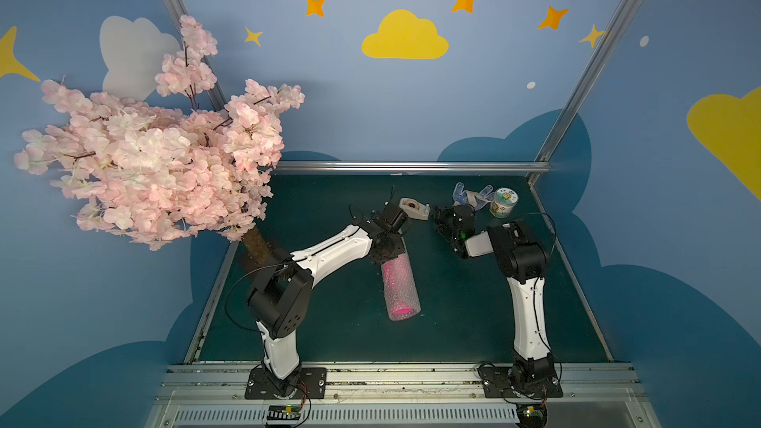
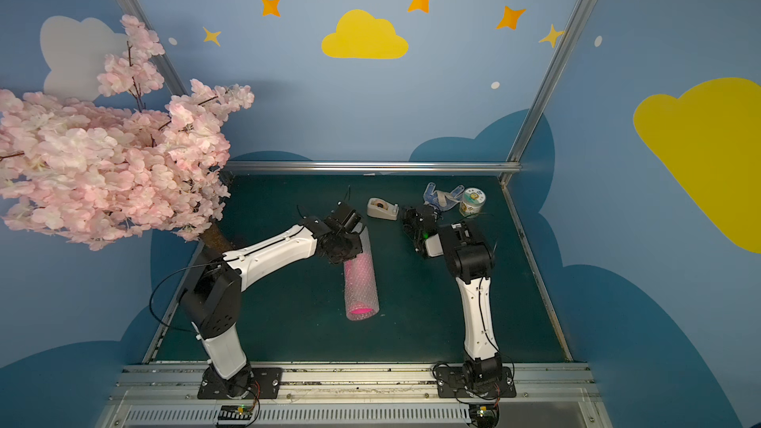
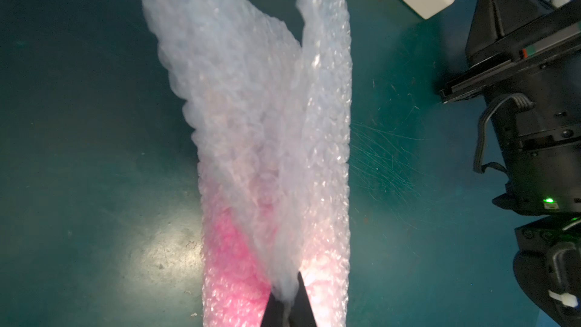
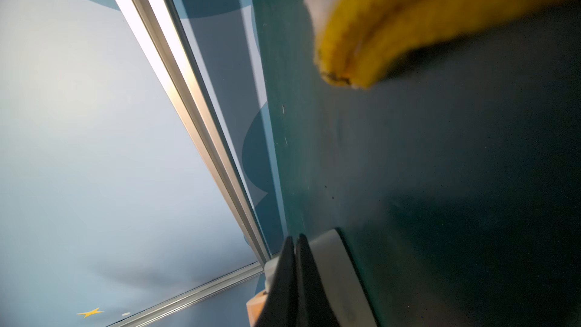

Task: Wrap wine glasses in bubble wrap
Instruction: Tear off the tape using the Tape Cutter.

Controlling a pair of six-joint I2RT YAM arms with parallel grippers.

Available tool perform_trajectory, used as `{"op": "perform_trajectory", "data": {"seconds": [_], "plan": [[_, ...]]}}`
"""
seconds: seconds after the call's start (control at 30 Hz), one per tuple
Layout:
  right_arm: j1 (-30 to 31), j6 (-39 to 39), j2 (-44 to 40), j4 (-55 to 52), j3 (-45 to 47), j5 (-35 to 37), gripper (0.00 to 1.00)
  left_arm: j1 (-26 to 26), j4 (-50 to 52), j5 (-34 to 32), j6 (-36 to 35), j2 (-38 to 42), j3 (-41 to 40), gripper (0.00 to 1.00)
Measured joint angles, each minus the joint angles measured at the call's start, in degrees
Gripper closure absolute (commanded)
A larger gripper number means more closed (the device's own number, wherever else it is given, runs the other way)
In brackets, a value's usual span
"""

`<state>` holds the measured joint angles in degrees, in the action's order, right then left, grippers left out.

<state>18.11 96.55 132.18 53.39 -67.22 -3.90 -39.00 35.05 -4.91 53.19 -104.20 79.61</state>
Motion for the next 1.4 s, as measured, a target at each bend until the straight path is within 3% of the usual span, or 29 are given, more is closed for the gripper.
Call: {"op": "perform_trajectory", "data": {"seconds": [1.4], "plan": [[-1.5, -15.8, -5.5, -22.0, -2.8, -1.2, 1.00, 0.0, 0.0, 0.0, 0.0, 0.0, 0.1, 0.98]]}}
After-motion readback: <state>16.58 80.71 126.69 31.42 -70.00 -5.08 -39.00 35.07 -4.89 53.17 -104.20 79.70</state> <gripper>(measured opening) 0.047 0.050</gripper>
